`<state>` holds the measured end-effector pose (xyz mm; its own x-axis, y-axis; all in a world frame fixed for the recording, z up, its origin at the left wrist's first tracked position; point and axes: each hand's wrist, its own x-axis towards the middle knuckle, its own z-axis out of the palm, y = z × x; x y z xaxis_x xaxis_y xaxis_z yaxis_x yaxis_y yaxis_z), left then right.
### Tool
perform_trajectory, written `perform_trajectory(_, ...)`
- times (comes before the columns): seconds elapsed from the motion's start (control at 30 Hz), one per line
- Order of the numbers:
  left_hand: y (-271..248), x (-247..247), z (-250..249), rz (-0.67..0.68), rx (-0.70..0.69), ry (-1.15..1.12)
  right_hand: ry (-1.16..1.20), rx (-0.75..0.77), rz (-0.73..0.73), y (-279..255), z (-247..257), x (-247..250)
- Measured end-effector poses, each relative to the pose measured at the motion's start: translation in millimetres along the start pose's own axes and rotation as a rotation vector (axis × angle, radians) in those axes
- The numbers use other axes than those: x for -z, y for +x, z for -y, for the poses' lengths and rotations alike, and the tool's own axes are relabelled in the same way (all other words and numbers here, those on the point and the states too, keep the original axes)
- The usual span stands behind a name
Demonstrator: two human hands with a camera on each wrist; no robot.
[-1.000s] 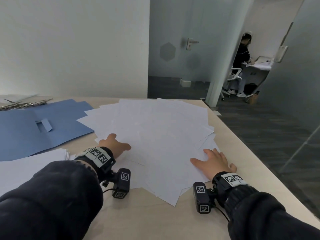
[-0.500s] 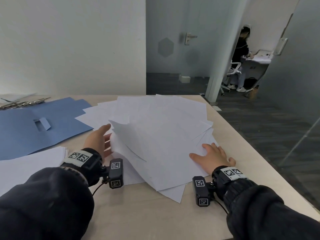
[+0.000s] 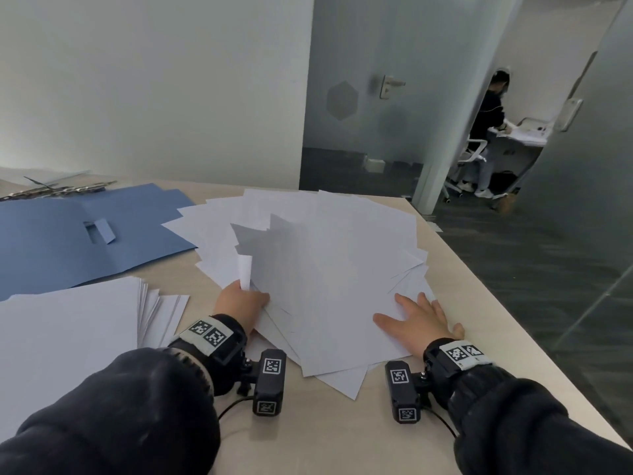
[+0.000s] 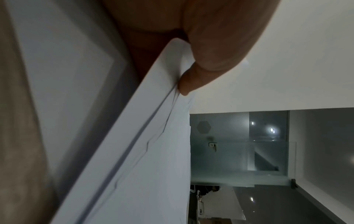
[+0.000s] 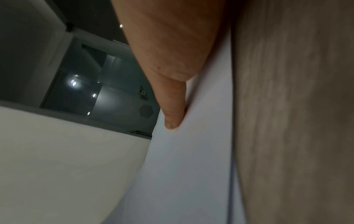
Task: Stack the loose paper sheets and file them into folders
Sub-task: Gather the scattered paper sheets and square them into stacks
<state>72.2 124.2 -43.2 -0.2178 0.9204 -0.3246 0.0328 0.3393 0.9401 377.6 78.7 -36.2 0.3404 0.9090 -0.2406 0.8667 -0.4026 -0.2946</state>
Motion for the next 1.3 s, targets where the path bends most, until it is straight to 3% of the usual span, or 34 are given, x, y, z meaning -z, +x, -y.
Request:
perform_trajectory(0.23, 14.2, 12.2, -6.3, 0.008, 0.074, 0.037, -0.067, 0.078, 0.042, -12.9, 13.6, 1.6)
perform_trajectory(0.4, -6.5, 22.6, -22.9, 0.061, 0.217, 0.063, -0.065, 0.118, 0.056, 12.7, 17.6, 16.2)
perform_trajectory(0.67, -4.7, 19.0, -16.3, 0.126, 0.046, 0.160, 0.101, -0.058, 0.028, 77.2, -6.8, 36.7)
perform_trajectory(0.83, -9.3, 21.4, -15.0, 0.131, 0.008, 0.153, -0.002, -0.190, -0.036, 95.4, -26.3, 42.2)
perform_trajectory(1.07, -3.9, 21.1, -13.9, 0.147, -0.002, 0.181, 0.023, -0.132, -0.024, 96.2, -24.3, 48.3)
perform_trajectory(1.3, -13.1, 22.0, -15.6, 0.192, -0.059, 0.252, -0.231, -0.182, 0.036, 82.6, -8.7, 43.7)
